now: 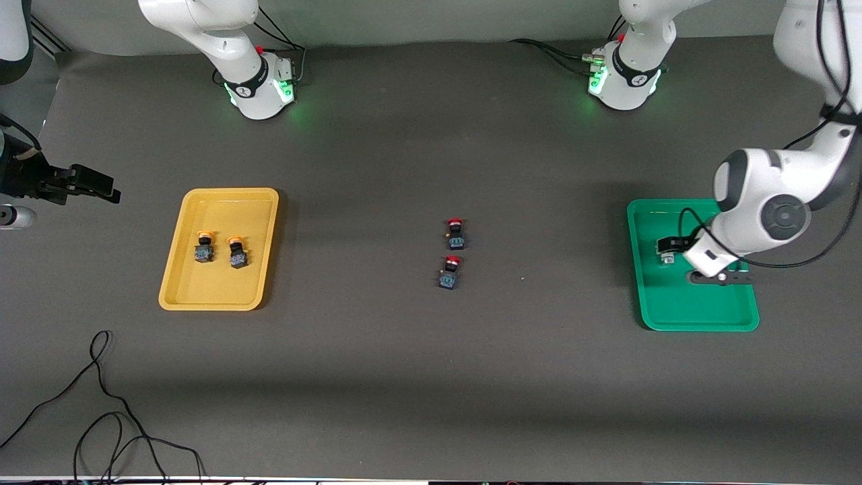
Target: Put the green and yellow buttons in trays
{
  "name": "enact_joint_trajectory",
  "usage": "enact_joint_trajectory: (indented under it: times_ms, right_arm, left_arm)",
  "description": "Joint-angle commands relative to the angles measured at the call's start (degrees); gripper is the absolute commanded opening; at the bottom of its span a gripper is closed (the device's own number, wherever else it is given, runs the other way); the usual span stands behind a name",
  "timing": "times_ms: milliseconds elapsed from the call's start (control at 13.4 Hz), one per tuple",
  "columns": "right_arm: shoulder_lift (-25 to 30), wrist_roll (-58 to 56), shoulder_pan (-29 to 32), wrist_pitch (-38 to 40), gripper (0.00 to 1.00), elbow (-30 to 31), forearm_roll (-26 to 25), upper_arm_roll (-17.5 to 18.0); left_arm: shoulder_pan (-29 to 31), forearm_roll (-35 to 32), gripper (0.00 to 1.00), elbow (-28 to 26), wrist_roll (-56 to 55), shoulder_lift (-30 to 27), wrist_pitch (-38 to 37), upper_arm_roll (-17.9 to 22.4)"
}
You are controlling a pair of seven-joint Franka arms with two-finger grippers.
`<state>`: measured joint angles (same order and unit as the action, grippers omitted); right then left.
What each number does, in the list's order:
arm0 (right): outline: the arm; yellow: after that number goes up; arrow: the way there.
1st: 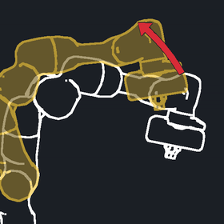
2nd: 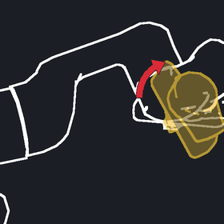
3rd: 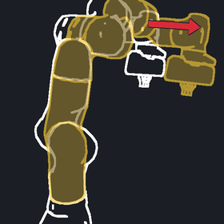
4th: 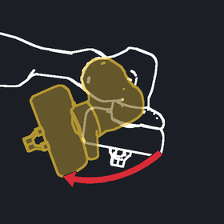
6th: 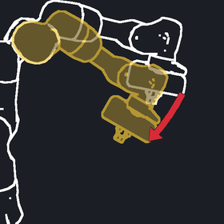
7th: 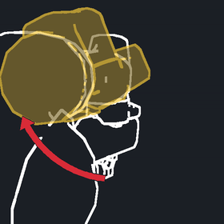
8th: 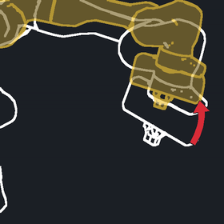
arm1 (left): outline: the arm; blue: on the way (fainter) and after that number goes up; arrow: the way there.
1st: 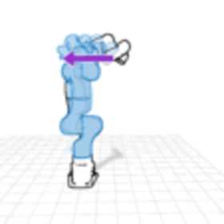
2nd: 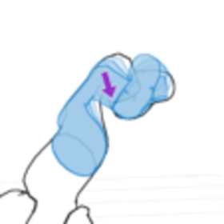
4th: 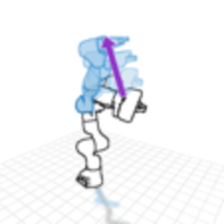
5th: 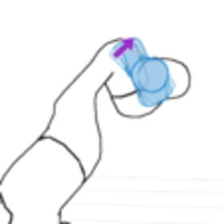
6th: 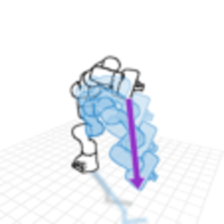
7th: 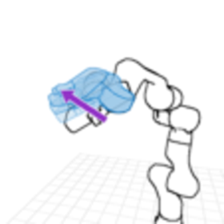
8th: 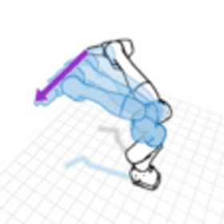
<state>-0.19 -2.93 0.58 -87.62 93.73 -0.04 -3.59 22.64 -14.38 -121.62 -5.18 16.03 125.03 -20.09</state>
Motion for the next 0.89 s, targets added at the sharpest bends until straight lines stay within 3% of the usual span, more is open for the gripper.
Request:
enact_joint_trajectory:
  times_ms: [0,149,372,521,819]
  right_arm:
    - [1.2,1.3,0.5,0.3,1.00,0.8,-1.0,0.8]
    - [1.2,1.2,0.5,0.4,1.00,0.8,-1.1,0.6]
    - [1.2,1.4,0.4,0.4,1.00,0.5,-1.0,0.7]
    - [0.8,1.2,0.4,0.4,1.00,0.4,-0.8,0.8]
    - [0.4,1.3,0.3,0.4,1.00,-0.4,-0.7,0.9]
  left_arm:
    - [-0.7,0.3,1.00,9.8,0.8,-6.5,-17.7,-4.2]
    - [-0.7,2.0,1.00,18.6,1.2,-7.0,-29.6,-6.1]
    - [-0.9,5.4,1.00,31.6,1.6,-6.7,-40.7,-8.5]
    - [-0.9,5.9,1.00,36.0,1.8,-6.5,-44.1,-9.9]
    - [-0.2,5.9,1.00,36.5,4.0,-6.2,-45.3,-9.9]
